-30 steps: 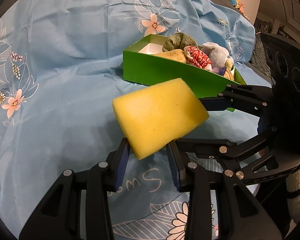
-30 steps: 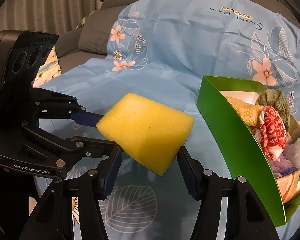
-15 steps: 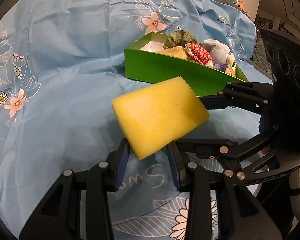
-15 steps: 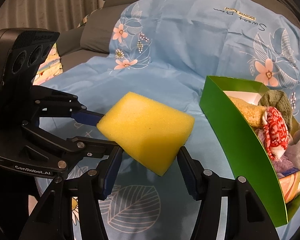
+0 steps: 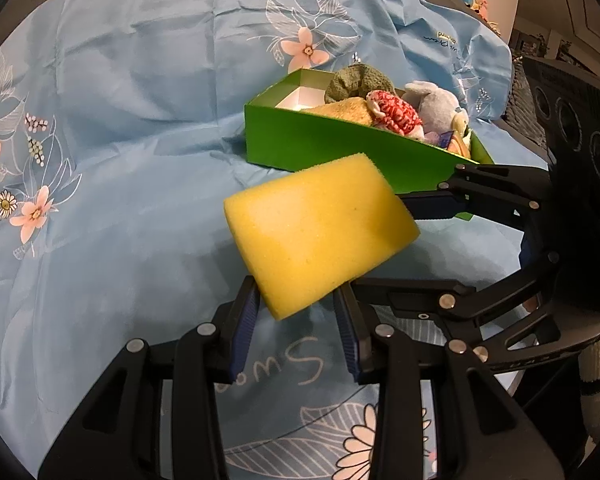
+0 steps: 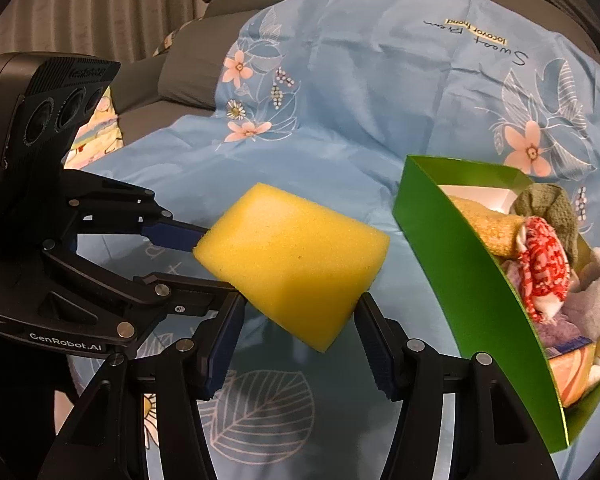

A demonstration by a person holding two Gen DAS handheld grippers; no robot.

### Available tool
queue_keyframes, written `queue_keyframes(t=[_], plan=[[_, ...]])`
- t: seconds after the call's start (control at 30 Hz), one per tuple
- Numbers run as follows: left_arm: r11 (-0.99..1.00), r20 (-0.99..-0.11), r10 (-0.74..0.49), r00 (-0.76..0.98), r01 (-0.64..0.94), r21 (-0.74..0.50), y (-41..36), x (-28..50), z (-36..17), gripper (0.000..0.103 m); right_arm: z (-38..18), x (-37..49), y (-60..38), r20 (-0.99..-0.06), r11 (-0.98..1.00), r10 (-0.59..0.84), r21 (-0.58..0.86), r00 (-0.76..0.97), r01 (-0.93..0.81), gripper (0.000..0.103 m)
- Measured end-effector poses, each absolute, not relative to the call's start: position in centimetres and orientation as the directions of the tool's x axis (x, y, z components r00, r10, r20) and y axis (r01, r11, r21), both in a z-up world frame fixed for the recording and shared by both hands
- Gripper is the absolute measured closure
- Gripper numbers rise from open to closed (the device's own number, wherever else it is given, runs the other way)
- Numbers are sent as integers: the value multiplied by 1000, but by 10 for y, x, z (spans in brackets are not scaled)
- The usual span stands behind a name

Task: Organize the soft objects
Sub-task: 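Lift the sponge with the left gripper and carry it over the box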

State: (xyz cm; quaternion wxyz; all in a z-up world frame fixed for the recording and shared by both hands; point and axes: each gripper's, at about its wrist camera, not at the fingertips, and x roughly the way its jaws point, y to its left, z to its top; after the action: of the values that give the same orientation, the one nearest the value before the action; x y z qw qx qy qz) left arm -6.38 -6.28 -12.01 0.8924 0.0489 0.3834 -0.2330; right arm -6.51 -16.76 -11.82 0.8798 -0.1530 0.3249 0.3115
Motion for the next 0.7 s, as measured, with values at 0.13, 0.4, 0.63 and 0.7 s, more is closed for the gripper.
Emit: queue_keyframes(t=[0.13,0.4,0.63,0.7], plan=[[885,-699,-377,608,458,-78,-70,-65,-113,68,-113,-68,-174,-653,766,448,-73,611,-639,43],[878,-686,-375,624,476,-47,-85,-67,-102,68,-108,-76,-188,-625,781,439,-89,645,-618,43],[878,-690,-354,632,478,-12,-95,-65,-98,68,-106,-76,-194,-617,792,429,-95,660,-603,43],[878,-686,-351,638,478,-5,-98,-65,-95,68,-103,-77,-196,-610,794,429,-97,666,-600,43]])
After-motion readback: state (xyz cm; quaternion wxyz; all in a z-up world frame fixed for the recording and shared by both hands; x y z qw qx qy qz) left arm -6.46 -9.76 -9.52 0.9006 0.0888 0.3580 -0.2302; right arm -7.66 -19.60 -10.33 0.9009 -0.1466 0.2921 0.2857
